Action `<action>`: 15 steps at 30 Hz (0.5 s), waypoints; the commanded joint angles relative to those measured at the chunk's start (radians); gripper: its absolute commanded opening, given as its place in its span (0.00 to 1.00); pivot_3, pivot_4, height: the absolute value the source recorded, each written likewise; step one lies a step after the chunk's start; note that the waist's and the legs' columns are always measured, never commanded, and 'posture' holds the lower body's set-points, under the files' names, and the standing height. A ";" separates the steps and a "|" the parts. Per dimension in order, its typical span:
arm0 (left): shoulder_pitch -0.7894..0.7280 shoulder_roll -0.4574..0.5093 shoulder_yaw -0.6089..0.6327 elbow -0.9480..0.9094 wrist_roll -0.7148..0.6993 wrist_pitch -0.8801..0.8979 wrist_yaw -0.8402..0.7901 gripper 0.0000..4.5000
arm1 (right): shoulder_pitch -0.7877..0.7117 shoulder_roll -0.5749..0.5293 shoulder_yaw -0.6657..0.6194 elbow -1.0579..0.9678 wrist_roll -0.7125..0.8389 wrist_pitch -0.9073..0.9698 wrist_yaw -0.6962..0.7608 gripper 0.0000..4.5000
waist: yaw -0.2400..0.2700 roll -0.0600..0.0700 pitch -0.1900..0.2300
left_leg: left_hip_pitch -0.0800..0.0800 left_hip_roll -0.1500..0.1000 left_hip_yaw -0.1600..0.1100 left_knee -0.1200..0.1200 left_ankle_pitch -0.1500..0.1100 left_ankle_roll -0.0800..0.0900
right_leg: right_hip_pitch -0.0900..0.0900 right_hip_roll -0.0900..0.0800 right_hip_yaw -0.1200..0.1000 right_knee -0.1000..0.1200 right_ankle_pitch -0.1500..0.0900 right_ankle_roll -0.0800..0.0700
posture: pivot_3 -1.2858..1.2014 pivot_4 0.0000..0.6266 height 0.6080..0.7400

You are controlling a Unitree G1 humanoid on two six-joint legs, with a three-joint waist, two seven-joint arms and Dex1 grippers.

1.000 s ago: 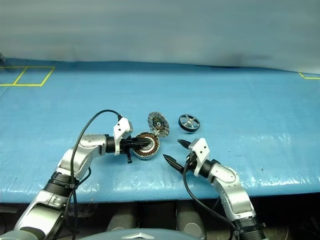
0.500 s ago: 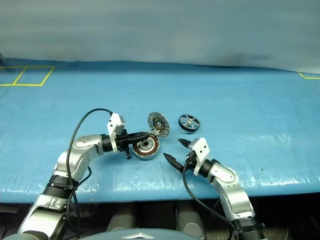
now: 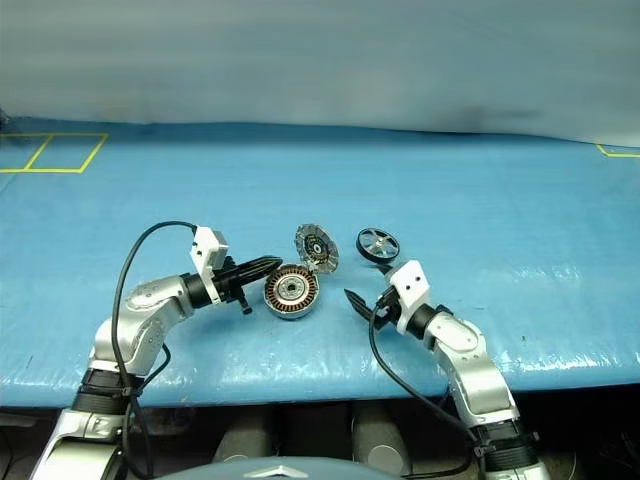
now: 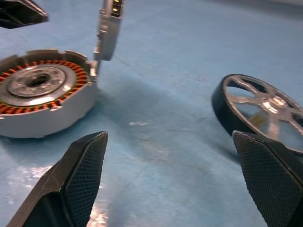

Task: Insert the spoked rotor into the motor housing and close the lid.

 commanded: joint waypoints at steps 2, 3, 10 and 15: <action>0.018 -0.004 -0.027 -0.075 0.046 -0.057 0.033 0.00 | -0.067 -0.028 -0.034 -0.005 -0.037 0.023 -0.040 1.00 | 0.000 0.000 0.000 | 0.000 0.000 0.000 0.000 0.000 0.000 | 0.000 0.000 0.000 0.000 0.000 0.000 | 0.52 0.24 1.00; 0.024 -0.007 -0.026 -0.085 0.044 -0.059 0.037 0.00 | -0.082 -0.034 -0.037 0.001 -0.041 0.027 -0.040 1.00 | 0.000 0.000 0.000 | 0.000 0.000 0.000 0.000 0.000 0.000 | 0.000 0.000 0.000 0.000 0.000 0.000 | 0.52 0.24 1.00; 0.062 -0.027 -0.009 -0.133 0.018 -0.084 0.060 0.00 | -0.213 -0.054 -0.047 0.109 -0.062 0.051 -0.047 0.80 | -0.003 0.000 0.000 | 0.000 0.000 0.000 -0.001 0.000 0.000 | 0.000 0.000 0.000 0.000 0.000 0.000 | 0.52 0.24 1.00; 0.098 -0.034 -0.008 -0.150 0.013 -0.093 0.071 0.00 | -0.289 -0.043 -0.042 0.208 -0.073 0.056 -0.049 0.58 | -0.003 0.000 0.000 | 0.000 0.000 0.000 -0.001 0.000 0.000 | 0.000 0.000 0.000 0.000 0.000 0.000 | 0.52 0.24 1.00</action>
